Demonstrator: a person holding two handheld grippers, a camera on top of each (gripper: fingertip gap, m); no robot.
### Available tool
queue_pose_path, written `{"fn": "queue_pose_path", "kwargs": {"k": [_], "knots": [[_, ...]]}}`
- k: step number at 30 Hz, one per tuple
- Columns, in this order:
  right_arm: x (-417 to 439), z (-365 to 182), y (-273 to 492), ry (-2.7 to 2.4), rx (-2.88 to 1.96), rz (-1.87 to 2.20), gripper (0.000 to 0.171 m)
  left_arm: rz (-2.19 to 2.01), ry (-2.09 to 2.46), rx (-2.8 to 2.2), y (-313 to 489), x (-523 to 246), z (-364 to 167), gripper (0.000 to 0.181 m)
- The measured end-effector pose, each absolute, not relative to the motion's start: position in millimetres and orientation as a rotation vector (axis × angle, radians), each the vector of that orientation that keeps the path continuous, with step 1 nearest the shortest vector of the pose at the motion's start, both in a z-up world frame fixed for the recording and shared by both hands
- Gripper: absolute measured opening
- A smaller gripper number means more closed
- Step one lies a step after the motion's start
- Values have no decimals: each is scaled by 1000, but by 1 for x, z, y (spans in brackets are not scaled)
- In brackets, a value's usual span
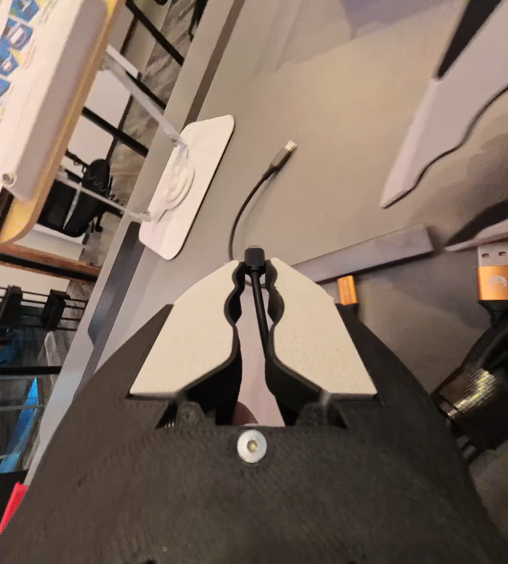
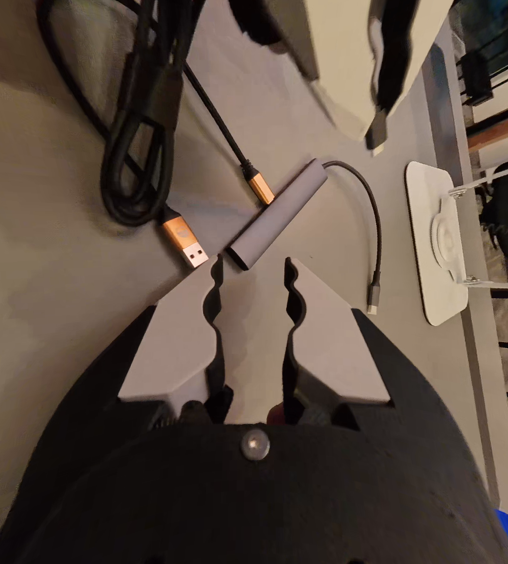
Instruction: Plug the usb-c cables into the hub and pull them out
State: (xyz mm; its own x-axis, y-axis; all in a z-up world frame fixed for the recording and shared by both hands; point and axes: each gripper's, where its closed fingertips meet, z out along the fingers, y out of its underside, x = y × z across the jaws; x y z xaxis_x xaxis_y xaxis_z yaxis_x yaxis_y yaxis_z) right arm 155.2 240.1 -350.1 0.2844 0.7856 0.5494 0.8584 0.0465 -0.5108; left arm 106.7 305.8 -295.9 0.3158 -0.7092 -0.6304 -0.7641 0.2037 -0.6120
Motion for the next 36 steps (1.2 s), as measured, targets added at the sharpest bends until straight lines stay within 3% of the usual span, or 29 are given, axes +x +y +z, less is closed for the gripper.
{"fn": "queue_pose_path", "kwargs": {"k": [10,18,27,36], "knots": [[156,-353,237,-1437,-1776,-61,32,25,1479,-1783,349,96,-343,12],[160,-351,240,-1395,-1772,-43,41,-35,1421,-1862,354,87,-358,12],[153,-345,254,-1535,-1485,-400,39,-120,1434,-1937,357,87,-362,12],[138,-347,278,-1680,-1145,-730,22,-117,1444,-1941,357,87,-362,12]]}}
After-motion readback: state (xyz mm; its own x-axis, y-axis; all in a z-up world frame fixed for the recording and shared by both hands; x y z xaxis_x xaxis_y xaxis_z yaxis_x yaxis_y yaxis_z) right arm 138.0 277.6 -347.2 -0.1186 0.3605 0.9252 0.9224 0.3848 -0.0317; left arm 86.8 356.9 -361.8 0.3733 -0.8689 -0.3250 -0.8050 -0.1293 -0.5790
